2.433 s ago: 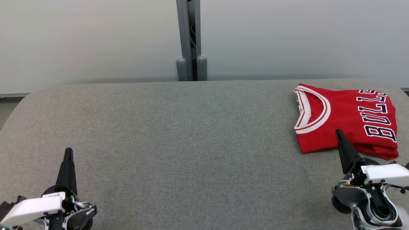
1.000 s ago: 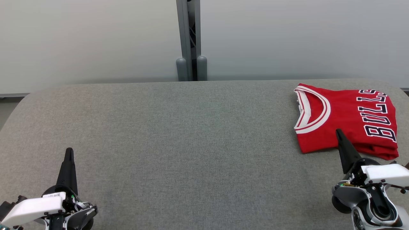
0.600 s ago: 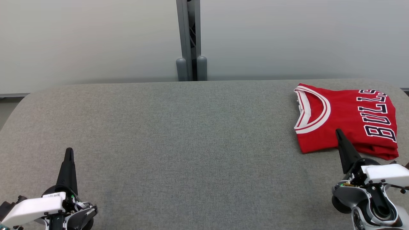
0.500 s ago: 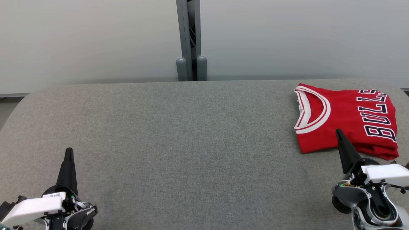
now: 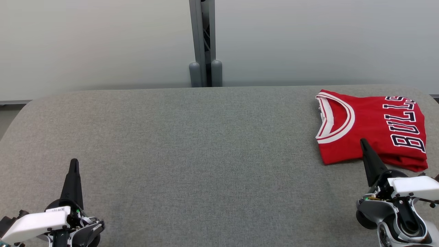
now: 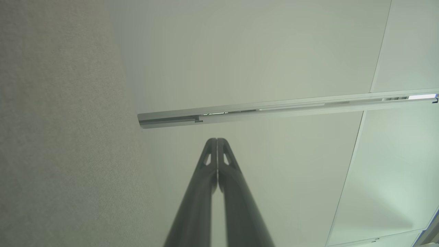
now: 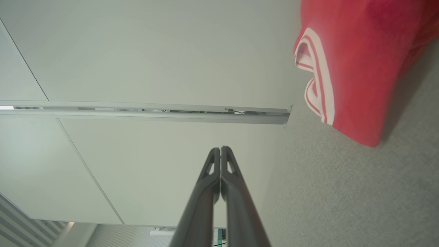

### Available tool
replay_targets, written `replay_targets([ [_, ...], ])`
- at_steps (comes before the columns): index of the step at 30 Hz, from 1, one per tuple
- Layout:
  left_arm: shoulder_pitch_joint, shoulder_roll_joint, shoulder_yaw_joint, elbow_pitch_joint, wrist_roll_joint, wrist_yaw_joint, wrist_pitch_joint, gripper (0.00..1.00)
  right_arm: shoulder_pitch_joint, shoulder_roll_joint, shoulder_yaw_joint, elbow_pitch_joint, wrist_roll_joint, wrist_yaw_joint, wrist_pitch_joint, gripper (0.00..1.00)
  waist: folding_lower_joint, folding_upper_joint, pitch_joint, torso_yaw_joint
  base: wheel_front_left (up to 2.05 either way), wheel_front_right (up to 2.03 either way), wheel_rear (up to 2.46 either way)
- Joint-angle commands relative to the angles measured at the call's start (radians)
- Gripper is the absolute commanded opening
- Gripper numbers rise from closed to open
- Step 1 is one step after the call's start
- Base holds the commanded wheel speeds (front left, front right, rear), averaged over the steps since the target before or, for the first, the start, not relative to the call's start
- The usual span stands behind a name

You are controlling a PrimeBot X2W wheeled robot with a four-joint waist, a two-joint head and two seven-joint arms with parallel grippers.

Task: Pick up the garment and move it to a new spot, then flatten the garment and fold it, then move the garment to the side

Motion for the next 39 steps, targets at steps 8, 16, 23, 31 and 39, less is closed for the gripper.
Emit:
replay_targets([
  [8, -0.019, 0.003, 0.006, 0.000, 0.003, -0.006, 0.005, 0.00, -0.005, -0.005, -0.004, 0.002, -0.004, 0.000, 0.001, 0.00, 0.0000, -0.0001, 0.000, 0.000, 0.00, 0.00, 0.00],
  [16, -0.019, 0.003, 0.006, 0.000, 0.004, -0.006, 0.006, 0.00, -0.005, -0.005, -0.005, 0.003, -0.004, 0.000, 0.001, 0.00, 0.0000, -0.0001, 0.000, 0.000, 0.00, 0.00, 0.00],
  [23, -0.019, 0.002, 0.007, 0.000, 0.004, -0.006, 0.004, 0.00, -0.005, -0.005, -0.005, 0.003, -0.004, 0.000, 0.001, 0.00, 0.0000, -0.0001, 0.000, 0.000, 0.00, 0.00, 0.00],
  [31, -0.019, 0.001, 0.008, 0.000, 0.005, -0.006, 0.005, 0.00, -0.005, -0.005, -0.005, 0.003, -0.004, 0.000, 0.001, 0.00, 0.0000, -0.0001, 0.000, 0.000, 0.00, 0.00, 0.00],
  [39, -0.019, 0.001, 0.009, 0.000, 0.006, -0.006, 0.006, 0.00, -0.005, -0.004, -0.005, 0.003, -0.004, 0.000, 0.001, 0.00, 0.0000, -0.0001, 0.000, 0.000, 0.00, 0.00, 0.00],
])
